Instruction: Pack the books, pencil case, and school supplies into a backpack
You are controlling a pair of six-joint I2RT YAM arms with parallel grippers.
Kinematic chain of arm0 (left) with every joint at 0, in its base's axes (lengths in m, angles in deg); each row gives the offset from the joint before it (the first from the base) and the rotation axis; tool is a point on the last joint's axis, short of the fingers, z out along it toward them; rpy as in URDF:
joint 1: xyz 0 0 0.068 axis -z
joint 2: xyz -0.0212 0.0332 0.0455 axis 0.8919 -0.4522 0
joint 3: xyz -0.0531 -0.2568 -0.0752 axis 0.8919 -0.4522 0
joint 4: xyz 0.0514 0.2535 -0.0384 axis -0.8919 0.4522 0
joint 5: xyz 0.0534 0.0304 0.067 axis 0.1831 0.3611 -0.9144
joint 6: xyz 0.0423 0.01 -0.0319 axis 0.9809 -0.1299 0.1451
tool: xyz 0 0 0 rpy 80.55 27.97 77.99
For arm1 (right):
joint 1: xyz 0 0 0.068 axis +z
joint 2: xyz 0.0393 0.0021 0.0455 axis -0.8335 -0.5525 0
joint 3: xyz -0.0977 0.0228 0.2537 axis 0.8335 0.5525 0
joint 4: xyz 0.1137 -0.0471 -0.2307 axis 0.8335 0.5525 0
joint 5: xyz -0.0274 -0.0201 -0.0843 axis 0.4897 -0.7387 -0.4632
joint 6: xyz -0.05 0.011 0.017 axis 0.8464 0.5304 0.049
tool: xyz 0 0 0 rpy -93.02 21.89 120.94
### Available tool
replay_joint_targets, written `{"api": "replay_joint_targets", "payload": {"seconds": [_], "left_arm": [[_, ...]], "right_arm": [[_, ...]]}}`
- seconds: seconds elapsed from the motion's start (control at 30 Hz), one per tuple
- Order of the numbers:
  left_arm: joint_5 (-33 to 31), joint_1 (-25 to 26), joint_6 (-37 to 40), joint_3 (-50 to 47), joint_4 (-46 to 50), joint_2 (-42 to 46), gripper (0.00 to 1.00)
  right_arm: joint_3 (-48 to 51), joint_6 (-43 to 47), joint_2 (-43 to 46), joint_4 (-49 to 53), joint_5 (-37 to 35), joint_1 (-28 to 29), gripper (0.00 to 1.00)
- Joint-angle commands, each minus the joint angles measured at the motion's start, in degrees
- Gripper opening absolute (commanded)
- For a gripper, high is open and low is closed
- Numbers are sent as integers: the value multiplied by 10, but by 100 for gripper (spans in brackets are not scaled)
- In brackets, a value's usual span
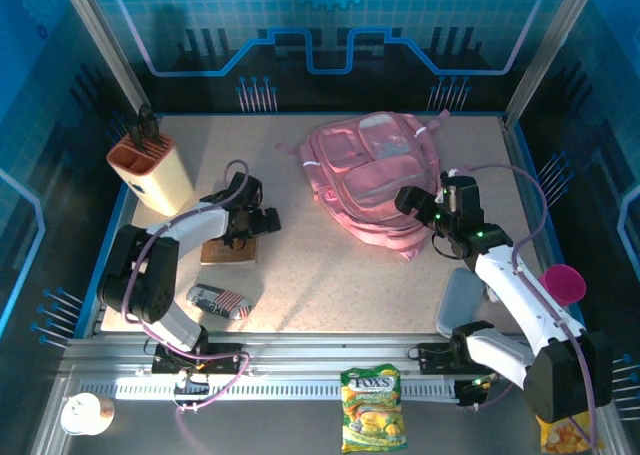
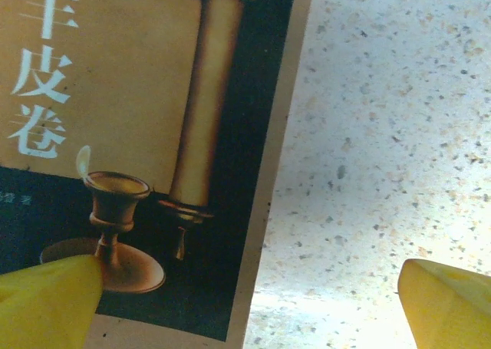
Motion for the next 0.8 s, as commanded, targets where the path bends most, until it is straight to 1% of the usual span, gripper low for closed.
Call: {"api": "replay_joint_targets", "payload": {"seconds": [0.0,0.1,0.27,0.37,0.43,0.5,0.6,0.7,0.77], "left_arm": [[87,6,-25,12,19,-18,98],[131,25,-51,14,-6,-36,98],[186,80,-95,43,-48,-80,98],[217,103,-106,65,-68,-104,98],[232,110,-108,76,-78,-109,98],[237,109,-105,81,-81,-103,98],[222,106,-84,90,-64,-73,99],[197,89,-71,89,-45,-32,99],[180,68,-73,73,-42,-1,99]], "right_arm": [[-3,-4,10,-13,-16,8,94],[-3,-5,6,-16,-14,8,94],[-3,-7,0,-17,-8,8,93],[-2,-7,-3,-16,-3,8,93],[-2,-8,-6,-17,3,8,93],[-2,-8,-10,-21,10,9,93],[-7,-5,-24,-25,21,17,93],[-25,7,-51,-27,29,39,93],[-47,19,-79,-26,31,63,93]]}}
